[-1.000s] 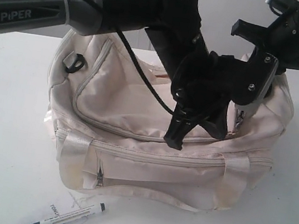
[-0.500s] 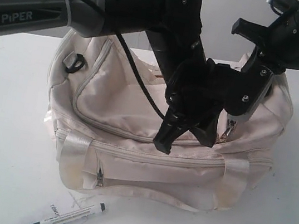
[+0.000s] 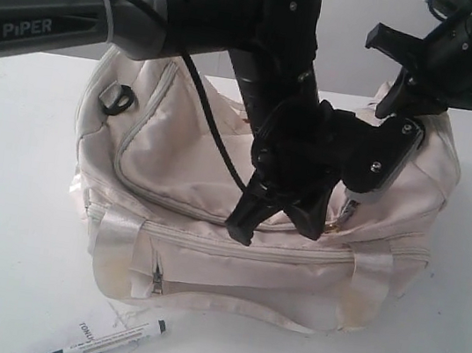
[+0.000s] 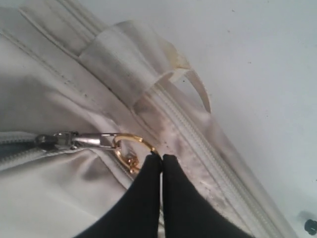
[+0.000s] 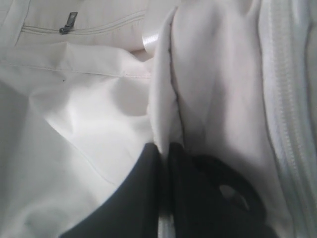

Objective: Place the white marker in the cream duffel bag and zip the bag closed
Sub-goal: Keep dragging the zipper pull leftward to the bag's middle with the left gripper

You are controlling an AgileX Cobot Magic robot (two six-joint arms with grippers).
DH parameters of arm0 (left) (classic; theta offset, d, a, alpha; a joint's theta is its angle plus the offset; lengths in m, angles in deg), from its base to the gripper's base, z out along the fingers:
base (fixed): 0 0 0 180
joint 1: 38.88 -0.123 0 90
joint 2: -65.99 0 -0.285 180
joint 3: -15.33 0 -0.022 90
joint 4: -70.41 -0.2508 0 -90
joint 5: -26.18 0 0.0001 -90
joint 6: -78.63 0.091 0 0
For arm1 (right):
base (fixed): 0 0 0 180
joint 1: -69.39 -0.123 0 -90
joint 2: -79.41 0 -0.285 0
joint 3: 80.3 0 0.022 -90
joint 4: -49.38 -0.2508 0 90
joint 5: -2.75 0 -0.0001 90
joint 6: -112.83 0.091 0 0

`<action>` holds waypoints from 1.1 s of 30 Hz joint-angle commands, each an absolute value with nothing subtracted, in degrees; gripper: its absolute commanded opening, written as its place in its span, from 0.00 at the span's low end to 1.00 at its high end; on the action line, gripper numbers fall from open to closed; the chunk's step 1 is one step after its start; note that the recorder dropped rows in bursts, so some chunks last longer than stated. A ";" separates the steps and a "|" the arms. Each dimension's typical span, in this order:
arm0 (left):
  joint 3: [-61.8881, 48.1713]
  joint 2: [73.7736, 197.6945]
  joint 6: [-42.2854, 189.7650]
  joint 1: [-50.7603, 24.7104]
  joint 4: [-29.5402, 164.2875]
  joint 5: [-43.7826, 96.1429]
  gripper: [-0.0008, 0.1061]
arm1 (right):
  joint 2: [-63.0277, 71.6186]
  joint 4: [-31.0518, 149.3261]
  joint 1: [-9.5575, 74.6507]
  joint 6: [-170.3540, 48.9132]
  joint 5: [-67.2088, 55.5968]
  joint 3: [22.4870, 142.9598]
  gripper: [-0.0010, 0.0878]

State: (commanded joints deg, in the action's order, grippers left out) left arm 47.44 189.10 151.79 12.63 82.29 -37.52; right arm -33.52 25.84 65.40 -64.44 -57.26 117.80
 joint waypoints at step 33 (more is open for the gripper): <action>43.90 189.83 145.30 12.63 72.89 -39.40 0.01 | -33.52 25.62 65.40 -69.98 -54.47 117.80 0.01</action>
State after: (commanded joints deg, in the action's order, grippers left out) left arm 43.90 189.83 145.30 12.63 72.89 -39.40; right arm -33.52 25.62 65.40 -69.98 -54.47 117.80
